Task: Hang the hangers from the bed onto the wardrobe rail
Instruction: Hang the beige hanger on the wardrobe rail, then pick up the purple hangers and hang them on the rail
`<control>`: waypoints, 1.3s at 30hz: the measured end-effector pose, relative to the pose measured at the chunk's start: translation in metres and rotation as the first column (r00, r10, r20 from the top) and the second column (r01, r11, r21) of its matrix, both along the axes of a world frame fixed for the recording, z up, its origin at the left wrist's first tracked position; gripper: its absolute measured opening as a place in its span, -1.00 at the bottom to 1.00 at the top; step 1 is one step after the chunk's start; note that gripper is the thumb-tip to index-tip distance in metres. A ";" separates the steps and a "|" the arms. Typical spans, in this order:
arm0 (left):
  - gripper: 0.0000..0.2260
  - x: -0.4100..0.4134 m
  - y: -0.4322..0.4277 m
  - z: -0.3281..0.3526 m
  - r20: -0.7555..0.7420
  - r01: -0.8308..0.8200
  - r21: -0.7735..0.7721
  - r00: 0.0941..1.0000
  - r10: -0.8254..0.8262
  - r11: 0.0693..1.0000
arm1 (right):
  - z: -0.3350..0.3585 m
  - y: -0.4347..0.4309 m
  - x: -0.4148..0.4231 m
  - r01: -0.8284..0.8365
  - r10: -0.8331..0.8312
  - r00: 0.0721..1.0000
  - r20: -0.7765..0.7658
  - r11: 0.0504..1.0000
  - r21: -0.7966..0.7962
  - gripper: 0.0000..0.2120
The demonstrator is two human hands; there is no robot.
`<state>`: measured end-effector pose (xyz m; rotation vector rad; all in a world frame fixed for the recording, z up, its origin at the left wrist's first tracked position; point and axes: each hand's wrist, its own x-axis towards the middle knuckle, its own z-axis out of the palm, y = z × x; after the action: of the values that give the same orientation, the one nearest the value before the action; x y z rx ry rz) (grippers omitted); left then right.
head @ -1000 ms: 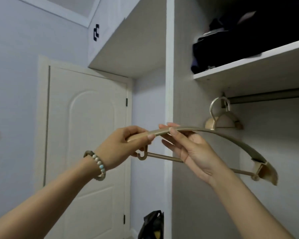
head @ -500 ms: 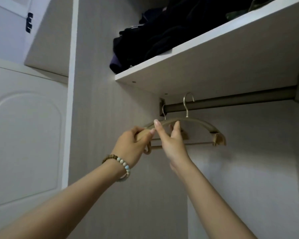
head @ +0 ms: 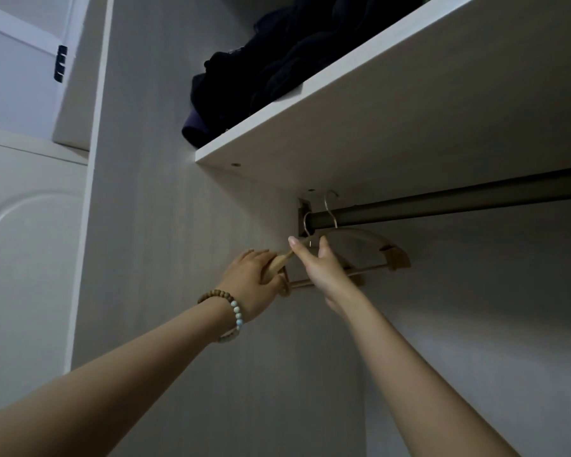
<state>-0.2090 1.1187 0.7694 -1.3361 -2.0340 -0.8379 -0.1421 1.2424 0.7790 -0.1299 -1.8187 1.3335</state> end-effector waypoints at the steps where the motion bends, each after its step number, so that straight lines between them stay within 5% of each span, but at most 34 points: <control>1: -0.78 -0.003 0.002 -0.001 0.013 -0.001 0.001 1.000 0.001 1.000 | -0.001 0.002 -0.004 -0.005 0.005 1.000 0.009 1.000 -0.003 -0.16; 15: -0.57 -0.015 -0.005 -0.017 0.189 0.040 0.025 0.981 -0.044 0.999 | -0.018 0.007 -0.031 -0.056 0.062 0.997 0.040 0.989 -0.139 -0.14; 19: -0.71 -0.017 -0.018 -0.018 0.255 0.073 0.052 0.963 -0.084 0.996 | -0.024 -0.002 -0.023 -0.029 0.035 0.998 0.048 0.992 -0.122 -0.10; 25: -0.60 -0.012 -0.060 0.001 0.138 0.045 0.159 0.988 -0.067 0.986 | -0.018 -0.039 -0.001 0.038 -0.040 0.995 -0.097 0.999 -0.022 -0.16; 32: -0.65 -0.008 -0.171 0.016 0.075 -0.024 0.265 0.997 0.004 0.964 | -0.003 -0.139 0.011 -0.041 0.063 0.987 -0.151 0.989 0.144 -0.24; 39: -0.64 -0.021 -0.331 -0.013 0.102 -0.168 0.225 0.984 0.148 0.960 | -0.017 -0.282 -0.004 -0.222 0.240 0.970 -0.029 0.933 0.284 -0.29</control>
<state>-0.2297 0.7875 0.7562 -1.0114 -2.0033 -1.0380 -0.1459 0.9607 0.7615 0.2835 -1.9929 1.2056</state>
